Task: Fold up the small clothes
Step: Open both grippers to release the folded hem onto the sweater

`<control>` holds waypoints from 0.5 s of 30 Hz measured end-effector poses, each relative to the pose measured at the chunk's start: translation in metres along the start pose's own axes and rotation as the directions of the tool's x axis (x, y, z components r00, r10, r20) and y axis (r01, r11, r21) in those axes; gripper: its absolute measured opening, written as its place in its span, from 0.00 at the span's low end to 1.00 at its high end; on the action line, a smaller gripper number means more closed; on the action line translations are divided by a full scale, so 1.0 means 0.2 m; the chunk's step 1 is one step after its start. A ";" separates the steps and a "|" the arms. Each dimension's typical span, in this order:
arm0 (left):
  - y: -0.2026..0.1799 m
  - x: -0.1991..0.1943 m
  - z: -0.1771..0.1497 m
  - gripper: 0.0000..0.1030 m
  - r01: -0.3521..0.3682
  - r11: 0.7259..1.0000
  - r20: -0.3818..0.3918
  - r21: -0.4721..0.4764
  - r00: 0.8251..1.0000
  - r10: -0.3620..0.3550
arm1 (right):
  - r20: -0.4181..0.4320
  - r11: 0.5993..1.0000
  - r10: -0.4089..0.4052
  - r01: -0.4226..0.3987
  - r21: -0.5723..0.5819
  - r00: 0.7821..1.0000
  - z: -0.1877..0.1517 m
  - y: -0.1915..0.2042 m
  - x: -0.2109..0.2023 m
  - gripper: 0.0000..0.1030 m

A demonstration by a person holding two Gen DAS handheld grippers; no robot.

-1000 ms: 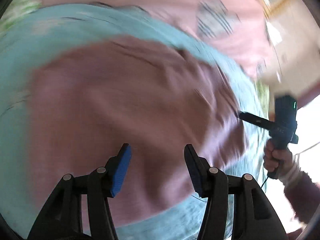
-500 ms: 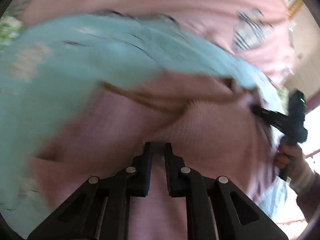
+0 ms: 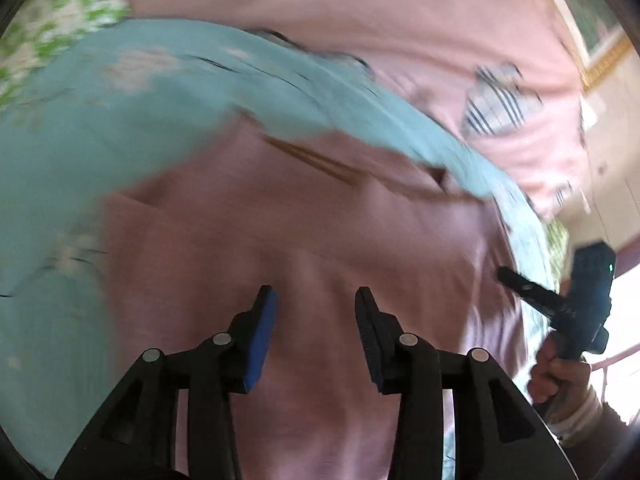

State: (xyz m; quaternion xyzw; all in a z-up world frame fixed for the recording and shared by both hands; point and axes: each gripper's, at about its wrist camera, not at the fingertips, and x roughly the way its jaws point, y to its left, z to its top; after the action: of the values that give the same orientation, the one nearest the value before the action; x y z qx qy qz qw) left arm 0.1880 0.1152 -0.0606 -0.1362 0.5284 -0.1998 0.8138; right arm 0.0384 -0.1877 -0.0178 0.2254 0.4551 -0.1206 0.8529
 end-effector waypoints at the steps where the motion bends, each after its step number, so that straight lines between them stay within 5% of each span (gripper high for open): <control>1: -0.04 0.03 0.01 0.40 -0.011 1.000 -0.009 0.014 1.000 0.011 | -0.029 0.999 0.012 -0.013 -0.031 0.999 -0.03 0.04 0.04 0.14; 4: -0.08 0.14 0.06 0.41 -0.096 0.995 -0.012 0.024 0.995 0.096 | -0.119 0.997 0.020 -0.029 -0.075 0.993 -0.06 0.10 0.19 0.14; 6: 0.00 0.16 0.10 0.40 -0.166 0.986 -0.004 -0.019 0.986 0.166 | -0.103 0.999 -0.016 0.013 -0.032 0.995 -0.05 0.03 0.20 0.14; 10: 0.27 0.05 0.11 0.21 -0.118 0.982 0.021 -0.148 0.992 0.122 | 0.013 0.971 -0.164 0.159 0.179 0.986 -0.06 -0.33 0.03 0.13; 13: 0.30 -0.04 0.06 0.23 -0.136 0.980 0.028 -0.148 0.990 0.142 | 0.077 0.957 -0.191 0.168 0.236 0.979 -0.11 -0.47 -0.14 0.12; 15: 0.29 -0.08 0.03 0.33 -0.167 0.976 0.022 -0.142 0.985 0.172 | 0.094 0.955 -0.204 0.177 0.238 0.974 -0.14 -0.48 -0.23 0.14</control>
State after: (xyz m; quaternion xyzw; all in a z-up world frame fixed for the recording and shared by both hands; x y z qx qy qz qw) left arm 0.1982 0.1748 -0.0708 -0.1507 0.5367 -0.0898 0.8254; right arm -0.0476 -0.2567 -0.0189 0.2695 0.4069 -0.2669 0.8310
